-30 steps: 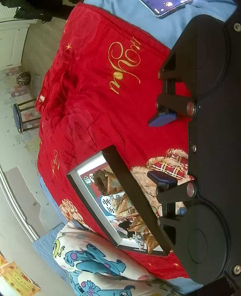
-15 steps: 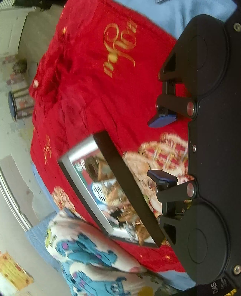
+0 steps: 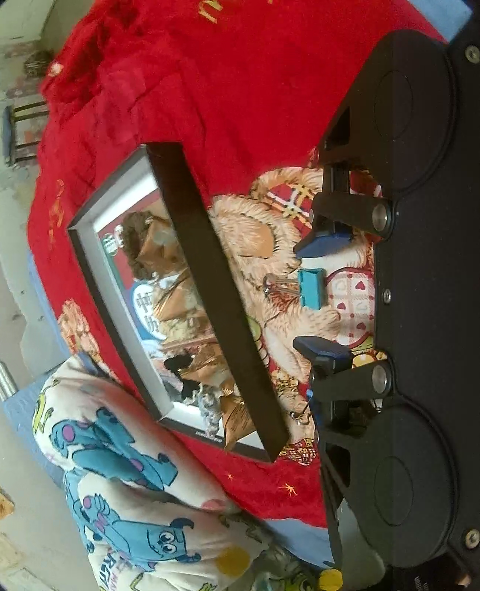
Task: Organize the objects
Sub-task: 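Grasp a blue binder clip with the left gripper while the right gripper grasps the other clip, then lift both binder clips and carry them over the black box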
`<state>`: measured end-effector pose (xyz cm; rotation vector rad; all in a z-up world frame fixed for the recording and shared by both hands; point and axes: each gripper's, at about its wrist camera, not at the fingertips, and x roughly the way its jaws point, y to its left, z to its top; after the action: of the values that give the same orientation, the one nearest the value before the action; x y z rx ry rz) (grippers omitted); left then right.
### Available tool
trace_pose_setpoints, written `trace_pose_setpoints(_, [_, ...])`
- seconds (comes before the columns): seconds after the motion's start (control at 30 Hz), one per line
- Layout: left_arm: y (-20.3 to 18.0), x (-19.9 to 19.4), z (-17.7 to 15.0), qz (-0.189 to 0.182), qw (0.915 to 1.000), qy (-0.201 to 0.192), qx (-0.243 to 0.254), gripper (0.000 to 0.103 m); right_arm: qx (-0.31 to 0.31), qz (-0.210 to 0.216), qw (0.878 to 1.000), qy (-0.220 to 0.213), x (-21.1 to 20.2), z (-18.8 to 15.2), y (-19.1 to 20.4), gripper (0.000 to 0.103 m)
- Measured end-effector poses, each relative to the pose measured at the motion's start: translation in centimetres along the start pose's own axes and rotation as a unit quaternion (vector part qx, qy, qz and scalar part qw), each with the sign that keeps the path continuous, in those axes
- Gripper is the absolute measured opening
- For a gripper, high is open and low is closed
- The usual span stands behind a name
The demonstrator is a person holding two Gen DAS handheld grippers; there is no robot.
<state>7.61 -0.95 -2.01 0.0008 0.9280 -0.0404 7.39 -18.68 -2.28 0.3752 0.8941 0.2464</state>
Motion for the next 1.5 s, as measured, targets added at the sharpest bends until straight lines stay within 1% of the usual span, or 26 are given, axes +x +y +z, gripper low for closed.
trace_pose_setpoints(0.07, [0.5, 0.1, 0.2, 0.004, 0.9999, 0.004, -0.01, 0.012, 0.001, -0.008, 1.0, 0.005, 0.4, -0.1, -0.1, 0.039])
trace_pose_setpoints(0.17, [0.8, 0.4, 0.3, 0.008, 0.9998, 0.011, -0.017, 0.012, -0.004, -0.014, 1.0, 0.015, 1.2, -0.3, -0.1, 0.038])
trace_pose_setpoints(0.33, [1.2, 0.5, 0.4, 0.01, 0.9996, 0.014, -0.022, 0.012, -0.021, -0.025, 0.999, 0.01, 1.4, -0.9, 0.4, 0.038])
trace_pose_setpoints(0.4, [1.3, 0.5, 0.4, 0.01, 0.9995, 0.015, -0.025, 0.012, -0.025, -0.032, 0.999, 0.009, 1.4, -1.0, 0.6, 0.034])
trace_pose_setpoints(0.43, [1.4, 0.5, 0.4, 0.009, 0.9995, 0.016, -0.027, 0.012, -0.03, -0.04, 0.999, 0.007, 1.4, -1.1, 0.7, 0.028])
trace_pose_setpoints(0.47, [1.4, 0.5, 0.5, 0.009, 0.9994, 0.016, -0.029, 0.012, -0.032, -0.048, 0.998, 0.006, 1.4, -1.1, 0.8, 0.025])
trace_pose_setpoints(0.6, [1.5, 0.5, 0.5, 0.009, 0.9994, 0.015, -0.031, 0.012, -0.018, -0.045, 0.999, 0.003, 1.3, -1.1, 0.3, 0.024])
trace_pose_setpoints(0.8, [1.9, -0.1, 0.9, 0.006, 0.9992, 0.005, -0.04, 0.012, -0.025, -0.048, 0.999, -0.001, 1.1, -1.0, 0.6, 0.023])
trace_pose_setpoints(0.9, [1.8, -0.5, 1.0, 0.0, 0.9992, -0.002, -0.041, 0.012, -0.015, -0.036, 0.999, -0.006, 0.8, -0.8, 0.5, 0.023])
trace_pose_setpoints(1.03, [1.7, -2.1, 1.5, -0.02, 0.9985, -0.034, -0.038, 0.012, -0.012, -0.018, 0.999, -0.033, -0.5, -0.3, 0.6, 0.023])
trace_pose_setpoints(1.17, [2.0, -4.1, 2.3, -0.043, 0.9953, -0.078, -0.04, 0.012, -0.009, 0.018, 0.998, -0.06, -1.9, 0.1, 0.9, 0.023])
trace_pose_setpoints(1.27, [2.7, -5.2, 3.4, -0.046, 0.9921, -0.109, -0.041, 0.012, -0.011, 0.041, 0.996, -0.082, -3.0, 0.7, 1.3, 0.023])
trace_pose_setpoints(1.4, [4.1, -6.7, 5.9, -0.053, 0.9849, -0.158, -0.048, 0.012, -0.019, 0.066, 0.991, -0.119, -4.8, 2.6, 2.4, 0.023])
trace_pose_setpoints(1.5, [4.6, -7.7, 8.1, -0.061, 0.979, -0.191, -0.033, 0.012, -0.028, 0.078, 0.986, -0.141, -6.0, 4.5, 3.1, 0.023])
